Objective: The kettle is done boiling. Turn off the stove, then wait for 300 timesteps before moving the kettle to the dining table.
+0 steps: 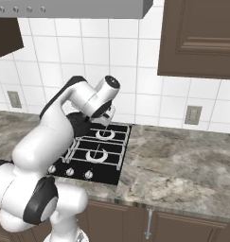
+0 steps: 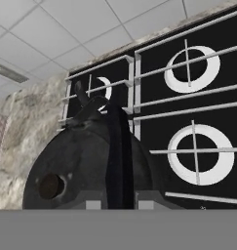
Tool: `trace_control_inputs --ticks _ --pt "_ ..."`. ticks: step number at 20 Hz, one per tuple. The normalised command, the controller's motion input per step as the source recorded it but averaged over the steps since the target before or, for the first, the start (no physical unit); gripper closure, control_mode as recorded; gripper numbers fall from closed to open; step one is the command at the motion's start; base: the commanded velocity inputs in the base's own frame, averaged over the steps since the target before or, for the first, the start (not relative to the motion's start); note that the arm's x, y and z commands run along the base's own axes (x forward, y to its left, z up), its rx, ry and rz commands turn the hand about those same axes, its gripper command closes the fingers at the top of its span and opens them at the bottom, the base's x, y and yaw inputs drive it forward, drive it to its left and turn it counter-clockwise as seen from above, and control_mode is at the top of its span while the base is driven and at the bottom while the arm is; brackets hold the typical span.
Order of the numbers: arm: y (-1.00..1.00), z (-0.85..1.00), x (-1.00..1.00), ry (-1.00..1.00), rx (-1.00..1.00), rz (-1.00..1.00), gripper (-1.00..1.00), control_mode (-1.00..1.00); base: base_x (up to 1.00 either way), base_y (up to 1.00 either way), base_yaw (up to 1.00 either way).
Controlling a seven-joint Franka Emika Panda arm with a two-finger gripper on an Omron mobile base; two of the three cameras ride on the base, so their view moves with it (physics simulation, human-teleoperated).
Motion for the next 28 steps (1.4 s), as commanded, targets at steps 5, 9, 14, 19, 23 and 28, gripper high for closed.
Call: trace_control_inputs --ticks 5,9,14,19,23,28 --pt "0.07 0.02 -0.10 0.00 0.00 -0.02 1.00 -1.00 0.00 0.00 0.00" --pt "0.01 0.00 0.00 0.00 0.00 0.00 1.00 -1.00 0.00 0.00 0.00" --pt "0.00 0.00 -0.03 0.00 0.00 0.00 1.00 1.00 -0.04 0.00 0.00" --pt "0.00 0.00 0.00 0.00 0.00 0.00 1.00 1.00 -0.33 0.00 -0.11" --pt "0.00 0.00 0.00 0.00 0.00 0.00 1.00 1.00 -0.33 0.00 -0.23" --pt "0.00 0.00 0.00 0.00 0.00 0.00 1.00 1.00 -0.23 0.00 -0.32"
